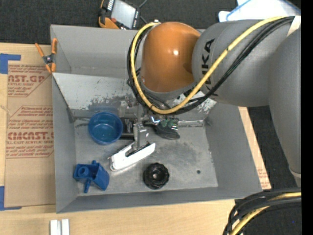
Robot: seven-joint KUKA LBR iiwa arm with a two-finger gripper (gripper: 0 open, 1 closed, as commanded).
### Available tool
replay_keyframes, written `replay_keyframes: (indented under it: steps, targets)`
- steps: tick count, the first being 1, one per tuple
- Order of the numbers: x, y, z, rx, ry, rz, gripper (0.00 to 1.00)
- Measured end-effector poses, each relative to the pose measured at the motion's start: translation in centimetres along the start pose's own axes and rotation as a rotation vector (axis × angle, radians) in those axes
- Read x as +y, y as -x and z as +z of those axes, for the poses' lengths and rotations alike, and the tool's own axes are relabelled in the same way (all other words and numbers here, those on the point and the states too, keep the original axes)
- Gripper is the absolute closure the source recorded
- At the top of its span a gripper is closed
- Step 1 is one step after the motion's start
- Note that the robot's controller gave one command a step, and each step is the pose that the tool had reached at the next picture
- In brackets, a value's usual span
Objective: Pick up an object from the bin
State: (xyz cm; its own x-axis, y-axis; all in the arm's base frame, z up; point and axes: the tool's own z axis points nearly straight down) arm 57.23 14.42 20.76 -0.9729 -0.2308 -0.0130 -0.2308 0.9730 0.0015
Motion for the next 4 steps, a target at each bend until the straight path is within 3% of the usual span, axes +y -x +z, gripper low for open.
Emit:
replay_keyframes:
  steps: [1, 2, 3, 4]
  targets:
    - [0.1, 0.5, 3.7, 0.008, 0.005, 0.185, 1.0]
    - [0.1, 0.5, 3.7, 0.008, 0.005, 0.185, 0.0]
    - [0.0, 0.5, 3.7, 0.008, 0.005, 0.185, 0.0]
    - [-2.0, -2.1, 8.1, 0.012, 0.004, 0.186, 0.0]
